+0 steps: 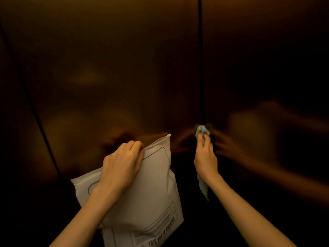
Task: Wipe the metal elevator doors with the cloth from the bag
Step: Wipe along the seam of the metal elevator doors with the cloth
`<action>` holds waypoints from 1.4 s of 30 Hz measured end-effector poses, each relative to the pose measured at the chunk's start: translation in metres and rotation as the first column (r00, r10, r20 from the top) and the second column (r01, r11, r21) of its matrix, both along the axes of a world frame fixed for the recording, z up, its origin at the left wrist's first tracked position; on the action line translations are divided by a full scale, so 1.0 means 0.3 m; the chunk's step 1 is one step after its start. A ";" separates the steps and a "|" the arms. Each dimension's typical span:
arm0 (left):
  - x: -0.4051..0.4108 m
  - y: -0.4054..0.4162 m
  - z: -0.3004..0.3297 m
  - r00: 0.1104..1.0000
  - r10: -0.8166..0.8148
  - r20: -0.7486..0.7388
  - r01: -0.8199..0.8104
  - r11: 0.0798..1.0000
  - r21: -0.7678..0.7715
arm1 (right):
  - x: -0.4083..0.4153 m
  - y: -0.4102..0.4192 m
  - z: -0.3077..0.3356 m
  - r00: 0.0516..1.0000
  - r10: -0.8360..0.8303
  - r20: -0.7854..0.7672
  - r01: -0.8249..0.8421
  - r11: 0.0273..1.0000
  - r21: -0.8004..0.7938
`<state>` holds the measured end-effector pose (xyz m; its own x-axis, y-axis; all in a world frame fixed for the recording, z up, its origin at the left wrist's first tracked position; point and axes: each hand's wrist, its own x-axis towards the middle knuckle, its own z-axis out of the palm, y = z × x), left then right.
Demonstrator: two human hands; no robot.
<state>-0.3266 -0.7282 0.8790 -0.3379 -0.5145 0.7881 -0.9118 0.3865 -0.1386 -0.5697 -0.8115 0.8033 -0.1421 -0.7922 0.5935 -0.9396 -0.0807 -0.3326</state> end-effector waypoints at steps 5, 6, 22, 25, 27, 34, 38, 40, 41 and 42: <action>-0.010 -0.001 -0.056 0.999 0.008 0.037 -0.010 0.999 0.051 | 0.011 0.105 -0.415 0.984 -0.009 0.177 -0.053 0.940 0.338; -0.012 -0.003 -0.065 0.998 0.012 0.054 -0.015 0.998 0.059 | 0.012 0.121 -0.459 0.989 -0.023 0.148 -0.037 0.919 0.393; 0.010 -0.022 0.008 0.996 0.034 0.085 -0.036 0.999 0.031 | 0.013 -0.046 0.289 0.989 0.034 0.142 -0.004 0.978 -0.208; 0.013 -0.018 0.001 0.997 0.030 0.065 -0.032 0.999 0.042 | 0.009 -0.026 0.199 0.998 -0.014 0.055 0.022 0.990 -0.142; 0.014 -0.012 -0.023 0.999 0.019 0.045 -0.022 0.997 0.070 | 0.009 -0.005 0.051 0.997 0.012 0.074 -0.008 0.999 -0.052; 0.009 -0.015 -0.101 0.997 0.002 0.072 -0.013 0.988 0.156 | -0.009 0.097 -0.347 0.957 0.057 0.283 -0.140 0.949 0.282; 0.039 -0.008 -0.169 1.000 0.003 0.018 -0.008 0.967 0.256 | -0.030 0.129 -0.377 0.925 0.089 0.370 -0.233 0.901 0.365; 0.060 0.003 -0.207 0.998 0.015 -0.064 0.008 0.936 0.352 | -0.031 0.131 -0.356 0.927 0.074 0.369 -0.231 0.887 0.401; 0.068 0.012 -0.224 0.994 0.027 -0.109 0.019 0.915 0.402 | -0.028 0.134 -0.338 0.915 0.055 0.399 -0.233 0.881 0.411; 0.079 0.022 -0.238 0.988 0.038 -0.150 0.033 0.896 0.442 | -0.023 0.134 -0.325 0.920 0.054 0.388 -0.232 0.874 0.427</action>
